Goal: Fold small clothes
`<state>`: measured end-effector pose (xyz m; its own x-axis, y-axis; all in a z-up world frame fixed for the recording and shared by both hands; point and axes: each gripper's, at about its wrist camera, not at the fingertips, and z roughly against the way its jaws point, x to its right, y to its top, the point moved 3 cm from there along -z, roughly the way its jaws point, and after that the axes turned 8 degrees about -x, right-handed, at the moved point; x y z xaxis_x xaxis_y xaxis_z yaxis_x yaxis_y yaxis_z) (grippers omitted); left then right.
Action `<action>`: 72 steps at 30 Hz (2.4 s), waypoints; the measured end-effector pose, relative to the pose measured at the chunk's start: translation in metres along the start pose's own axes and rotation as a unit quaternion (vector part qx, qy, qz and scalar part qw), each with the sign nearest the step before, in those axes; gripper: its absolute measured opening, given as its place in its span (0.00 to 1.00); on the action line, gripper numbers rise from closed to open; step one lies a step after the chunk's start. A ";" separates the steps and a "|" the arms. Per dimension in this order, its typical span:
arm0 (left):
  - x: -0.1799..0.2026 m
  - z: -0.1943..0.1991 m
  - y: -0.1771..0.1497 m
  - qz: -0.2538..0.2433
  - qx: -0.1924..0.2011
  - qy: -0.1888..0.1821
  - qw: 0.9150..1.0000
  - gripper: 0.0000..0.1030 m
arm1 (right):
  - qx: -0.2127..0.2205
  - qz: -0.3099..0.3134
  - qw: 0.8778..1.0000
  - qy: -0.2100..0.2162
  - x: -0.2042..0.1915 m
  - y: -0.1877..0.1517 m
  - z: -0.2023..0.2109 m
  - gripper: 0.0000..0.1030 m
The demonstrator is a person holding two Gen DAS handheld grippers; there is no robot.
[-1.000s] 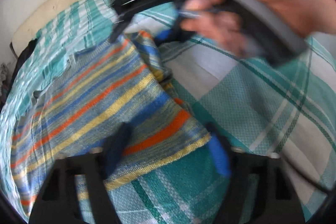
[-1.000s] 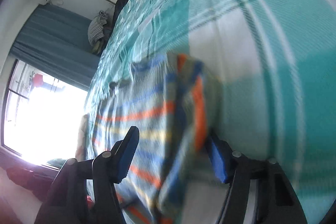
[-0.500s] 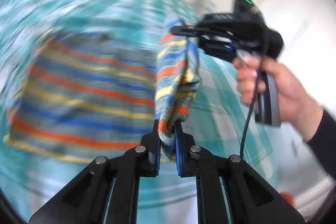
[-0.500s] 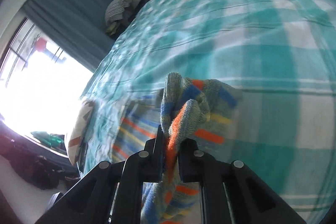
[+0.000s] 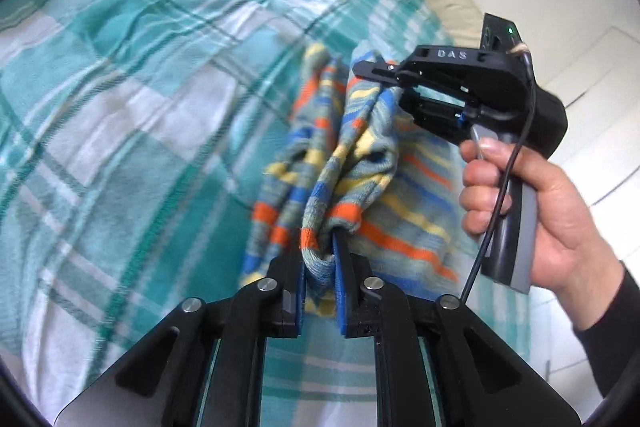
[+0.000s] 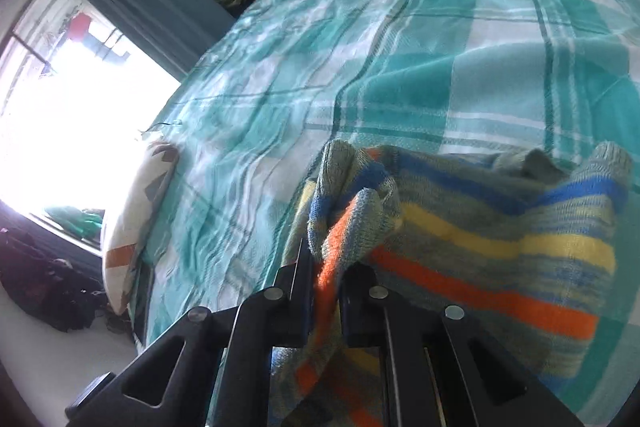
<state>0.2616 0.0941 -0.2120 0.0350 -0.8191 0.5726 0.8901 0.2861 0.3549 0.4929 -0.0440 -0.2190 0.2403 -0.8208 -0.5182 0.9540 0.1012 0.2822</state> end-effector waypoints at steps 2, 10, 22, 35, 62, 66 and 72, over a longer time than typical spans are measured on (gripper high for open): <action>-0.008 0.001 0.001 0.011 -0.001 0.003 1.000 0.25 | -0.006 -0.029 0.999 0.022 0.004 0.000 -0.014 0.39; 0.007 0.023 0.008 -0.023 0.035 -0.002 0.999 0.70 | 0.067 -0.043 0.990 0.119 0.011 -0.023 0.056 0.50; -0.008 0.014 0.001 -0.021 -0.013 0.035 0.999 0.17 | -0.033 0.088 0.994 -0.057 0.020 -0.210 0.055 0.37; 0.024 -0.051 0.097 -0.139 -0.065 0.075 0.985 0.08 | 0.115 0.103 0.986 -0.056 -0.010 -0.118 0.124 0.52; -0.003 0.015 0.007 -0.124 -0.059 0.112 0.984 0.75 | 0.036 0.083 0.991 -0.094 -0.013 -0.244 0.062 0.61; 0.002 0.042 -0.022 -0.105 -0.028 0.083 0.991 0.85 | 0.102 0.033 0.990 -0.094 -0.008 -0.294 0.102 0.69; 0.020 0.045 -0.054 -0.126 -0.012 0.078 0.989 0.87 | 0.139 -0.019 0.978 -0.157 0.019 -0.363 0.133 0.71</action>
<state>0.1938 0.0850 -0.1863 -0.1213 -0.9304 0.3458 0.8903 0.0521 0.4524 0.1274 -0.1708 -0.2244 0.0969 -0.9577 -0.2709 0.8651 -0.0536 0.4987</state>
